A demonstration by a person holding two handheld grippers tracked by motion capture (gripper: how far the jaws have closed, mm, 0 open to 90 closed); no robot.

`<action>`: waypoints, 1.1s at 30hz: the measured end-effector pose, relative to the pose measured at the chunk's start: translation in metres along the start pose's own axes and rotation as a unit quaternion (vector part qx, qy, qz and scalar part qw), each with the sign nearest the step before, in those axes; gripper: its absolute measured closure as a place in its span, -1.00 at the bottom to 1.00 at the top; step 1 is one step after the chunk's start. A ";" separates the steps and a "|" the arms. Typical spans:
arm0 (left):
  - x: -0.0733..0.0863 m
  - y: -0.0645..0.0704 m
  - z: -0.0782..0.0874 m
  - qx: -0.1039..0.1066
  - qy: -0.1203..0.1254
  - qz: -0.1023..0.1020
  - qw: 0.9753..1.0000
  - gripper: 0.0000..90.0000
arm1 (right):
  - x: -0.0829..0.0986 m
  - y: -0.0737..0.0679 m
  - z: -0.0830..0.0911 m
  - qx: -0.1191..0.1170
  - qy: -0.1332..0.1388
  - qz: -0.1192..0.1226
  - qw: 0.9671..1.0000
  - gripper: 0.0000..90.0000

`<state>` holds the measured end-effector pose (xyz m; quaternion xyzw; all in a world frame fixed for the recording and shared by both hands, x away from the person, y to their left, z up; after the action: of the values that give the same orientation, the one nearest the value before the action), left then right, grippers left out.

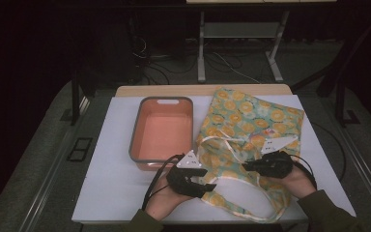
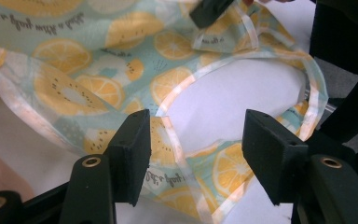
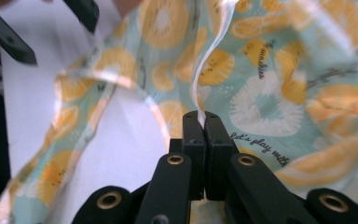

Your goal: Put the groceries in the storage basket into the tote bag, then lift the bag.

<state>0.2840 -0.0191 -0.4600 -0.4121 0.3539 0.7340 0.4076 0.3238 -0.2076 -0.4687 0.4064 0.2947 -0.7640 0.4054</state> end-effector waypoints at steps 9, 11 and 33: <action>0.002 -0.005 -0.003 -0.009 -0.001 0.000 1.000 -0.09 | 0.023 0.000 -0.014 0.003 -0.054 0.013 0.998 0.80; 0.001 -0.007 -0.006 -0.013 -0.002 -0.004 1.000 -0.09 | 0.024 -0.002 -0.014 0.009 -0.050 0.012 0.999 0.52; 0.024 -0.031 -0.040 -0.083 -0.073 -0.034 0.993 0.67 | 0.059 -0.002 0.028 0.057 -0.068 0.024 0.996 0.55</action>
<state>0.3163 -0.0330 -0.5040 -0.4016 0.2467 0.7748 0.4213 0.2915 -0.2508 -0.5059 0.3827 0.2131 -0.7954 0.4189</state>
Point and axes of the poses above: each handheld gripper's, and its own axes: z roughly backward along the jaws, x roughly out of its underside, y roughly to its right, the point moved 8 cm from there along -z, roughly forward along the jaws, and after that the axes turned 14 degrees about y, right-handed, at the moved point
